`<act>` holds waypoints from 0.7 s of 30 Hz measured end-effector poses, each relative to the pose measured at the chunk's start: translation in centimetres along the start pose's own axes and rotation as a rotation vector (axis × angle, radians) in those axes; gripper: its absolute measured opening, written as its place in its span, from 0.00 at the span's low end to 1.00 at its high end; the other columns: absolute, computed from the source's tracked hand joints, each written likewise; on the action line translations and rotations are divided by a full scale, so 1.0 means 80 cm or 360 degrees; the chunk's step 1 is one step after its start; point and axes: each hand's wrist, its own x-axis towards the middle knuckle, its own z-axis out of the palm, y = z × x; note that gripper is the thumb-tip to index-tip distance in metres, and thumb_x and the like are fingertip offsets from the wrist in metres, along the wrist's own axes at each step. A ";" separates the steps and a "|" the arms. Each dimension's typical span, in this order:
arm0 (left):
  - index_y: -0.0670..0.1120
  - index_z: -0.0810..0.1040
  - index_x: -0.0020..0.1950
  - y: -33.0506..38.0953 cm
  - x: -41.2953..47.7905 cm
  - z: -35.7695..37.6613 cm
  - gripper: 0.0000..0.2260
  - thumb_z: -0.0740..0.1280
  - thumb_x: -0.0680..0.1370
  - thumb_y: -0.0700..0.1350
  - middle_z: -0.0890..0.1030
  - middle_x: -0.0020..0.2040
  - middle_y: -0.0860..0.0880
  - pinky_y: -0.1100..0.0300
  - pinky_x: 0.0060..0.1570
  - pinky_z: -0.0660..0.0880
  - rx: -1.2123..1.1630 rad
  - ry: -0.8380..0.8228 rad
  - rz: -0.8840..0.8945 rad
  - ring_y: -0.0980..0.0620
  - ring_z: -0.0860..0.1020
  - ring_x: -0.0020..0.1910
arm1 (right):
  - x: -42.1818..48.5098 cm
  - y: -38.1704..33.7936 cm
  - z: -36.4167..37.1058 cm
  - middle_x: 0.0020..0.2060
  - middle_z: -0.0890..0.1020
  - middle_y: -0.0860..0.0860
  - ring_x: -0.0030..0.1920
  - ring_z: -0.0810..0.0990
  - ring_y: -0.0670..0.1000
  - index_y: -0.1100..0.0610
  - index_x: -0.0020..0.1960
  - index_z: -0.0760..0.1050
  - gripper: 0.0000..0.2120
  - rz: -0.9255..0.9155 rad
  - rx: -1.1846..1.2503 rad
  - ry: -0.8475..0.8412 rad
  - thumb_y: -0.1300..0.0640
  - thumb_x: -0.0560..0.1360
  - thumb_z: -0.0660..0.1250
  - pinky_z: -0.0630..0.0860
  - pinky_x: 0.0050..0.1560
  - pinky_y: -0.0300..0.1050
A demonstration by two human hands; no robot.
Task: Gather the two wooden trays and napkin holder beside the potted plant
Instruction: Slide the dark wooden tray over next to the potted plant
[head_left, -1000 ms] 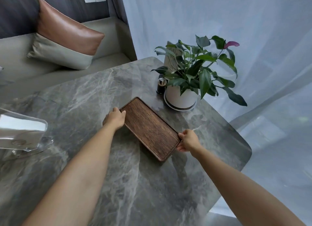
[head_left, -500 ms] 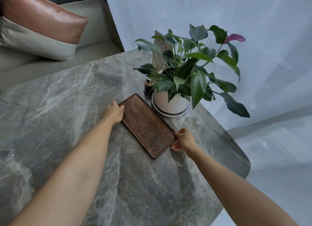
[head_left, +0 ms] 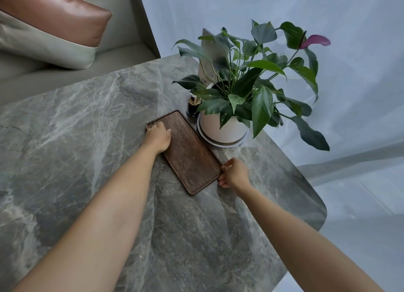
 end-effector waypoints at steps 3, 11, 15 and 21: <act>0.33 0.64 0.68 0.003 -0.004 0.000 0.19 0.54 0.82 0.45 0.68 0.69 0.32 0.47 0.66 0.66 -0.0033 -0.0039 0.0062 0.35 0.67 0.68 | 0.001 0.004 -0.003 0.27 0.75 0.56 0.25 0.74 0.52 0.61 0.47 0.66 0.04 0.0018 -0.0007 0.0041 0.65 0.80 0.54 0.75 0.26 0.44; 0.36 0.63 0.71 -0.007 -0.019 -0.004 0.19 0.55 0.82 0.44 0.65 0.71 0.34 0.49 0.70 0.64 -0.0076 -0.0104 0.0159 0.37 0.64 0.71 | -0.004 0.002 -0.006 0.40 0.80 0.64 0.40 0.81 0.62 0.59 0.43 0.66 0.06 -0.0031 -0.0174 0.0164 0.62 0.79 0.56 0.80 0.47 0.63; 0.40 0.61 0.73 -0.019 -0.040 -0.015 0.21 0.55 0.82 0.47 0.62 0.73 0.38 0.46 0.71 0.62 0.0034 -0.0036 0.0227 0.39 0.61 0.73 | -0.028 -0.010 -0.007 0.55 0.77 0.64 0.54 0.77 0.64 0.63 0.56 0.66 0.10 -0.0108 -0.0417 0.0253 0.57 0.80 0.56 0.76 0.55 0.60; 0.42 0.49 0.77 -0.065 -0.082 -0.058 0.26 0.51 0.82 0.50 0.48 0.79 0.44 0.48 0.76 0.50 0.0410 0.0169 0.0286 0.46 0.48 0.78 | -0.070 -0.050 0.010 0.72 0.61 0.64 0.71 0.61 0.64 0.64 0.73 0.53 0.27 -0.0410 -0.0791 0.0361 0.49 0.80 0.54 0.63 0.67 0.57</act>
